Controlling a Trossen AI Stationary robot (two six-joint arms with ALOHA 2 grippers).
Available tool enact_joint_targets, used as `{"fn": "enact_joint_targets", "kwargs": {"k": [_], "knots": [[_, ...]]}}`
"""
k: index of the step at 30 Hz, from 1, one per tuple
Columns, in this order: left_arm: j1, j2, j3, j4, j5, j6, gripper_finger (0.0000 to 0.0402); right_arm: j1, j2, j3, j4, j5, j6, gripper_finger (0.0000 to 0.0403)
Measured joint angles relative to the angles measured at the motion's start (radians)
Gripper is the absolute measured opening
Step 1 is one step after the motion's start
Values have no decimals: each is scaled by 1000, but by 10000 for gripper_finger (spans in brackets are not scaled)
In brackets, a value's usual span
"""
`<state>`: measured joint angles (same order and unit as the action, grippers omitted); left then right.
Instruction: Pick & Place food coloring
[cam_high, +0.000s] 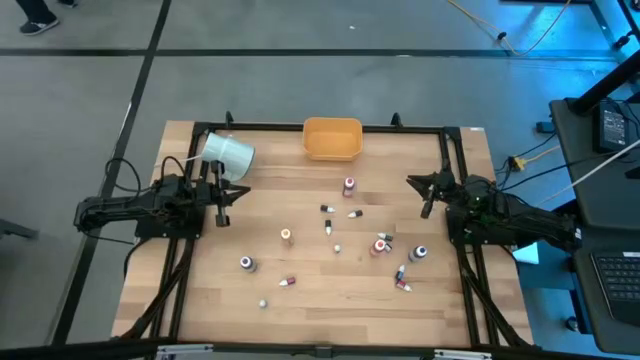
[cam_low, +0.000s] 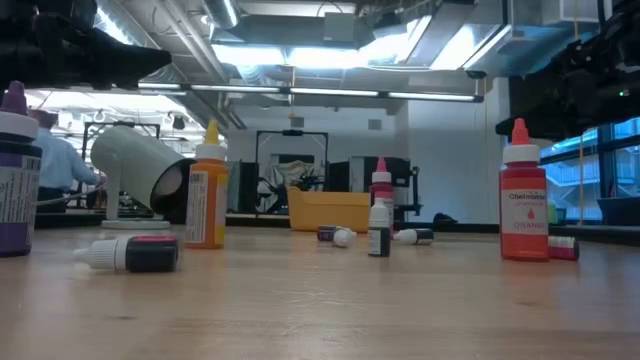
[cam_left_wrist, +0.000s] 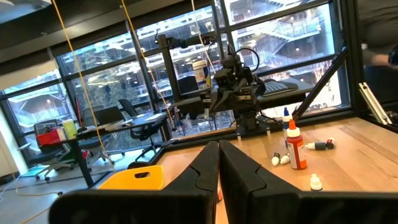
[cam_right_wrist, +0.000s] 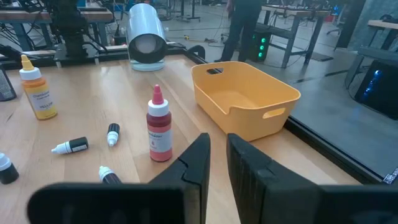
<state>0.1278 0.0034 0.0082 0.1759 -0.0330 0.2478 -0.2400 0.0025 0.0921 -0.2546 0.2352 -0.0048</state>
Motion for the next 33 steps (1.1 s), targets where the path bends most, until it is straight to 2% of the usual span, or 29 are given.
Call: {"fn": "enact_joint_targets", "kwargs": {"k": [29, 31, 33], "knots": [[0, 0, 0, 0, 0, 0, 8, 0, 0, 0, 4, -1, 2, 58], [0, 0, 0, 0, 0, 0, 10, 0, 0, 0, 4, -14, 40, 58], [0, 0, 0, 0, 0, 0, 12, 0, 0, 0, 4, -50, 147, 58]]}}
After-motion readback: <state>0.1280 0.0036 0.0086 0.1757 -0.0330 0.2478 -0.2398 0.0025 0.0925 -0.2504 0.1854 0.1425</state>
